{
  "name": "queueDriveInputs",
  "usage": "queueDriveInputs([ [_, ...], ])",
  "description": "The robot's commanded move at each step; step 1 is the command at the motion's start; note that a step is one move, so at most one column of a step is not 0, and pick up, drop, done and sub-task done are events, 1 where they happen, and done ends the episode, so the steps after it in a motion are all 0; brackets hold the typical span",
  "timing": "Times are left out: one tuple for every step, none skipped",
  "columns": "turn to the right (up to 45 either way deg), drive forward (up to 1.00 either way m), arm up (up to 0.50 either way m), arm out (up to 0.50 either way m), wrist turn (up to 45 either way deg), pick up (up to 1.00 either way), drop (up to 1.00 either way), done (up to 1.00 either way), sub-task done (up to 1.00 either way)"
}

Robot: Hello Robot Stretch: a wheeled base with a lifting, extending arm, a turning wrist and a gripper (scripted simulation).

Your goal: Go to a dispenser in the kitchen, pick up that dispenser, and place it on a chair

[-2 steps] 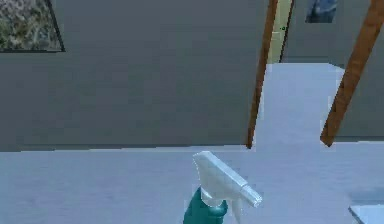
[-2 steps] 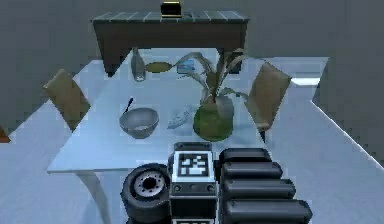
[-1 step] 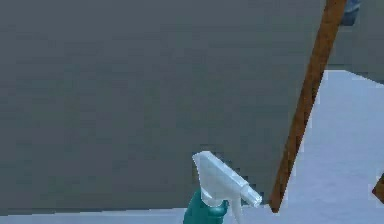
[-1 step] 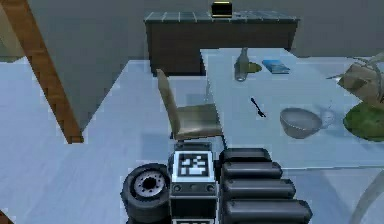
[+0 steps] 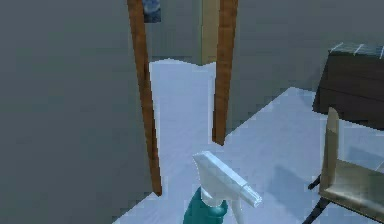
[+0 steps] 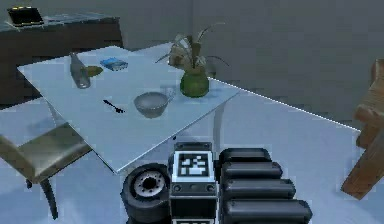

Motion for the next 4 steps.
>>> queueDriveInputs([
  [9.0,0.0,0.0,0.0,0.0,0.0,0.0,0.0,0.0],
  [0.0,0.8,0.0,0.0,0.0,0.0,0.0,0.0,0.0],
  [33.0,0.0,0.0,0.0,0.0,0.0,0.0,0.0,0.0],
  [0.0,0.05,0.0,0.0,0.0,0.0,0.0,0.0,0.0],
])
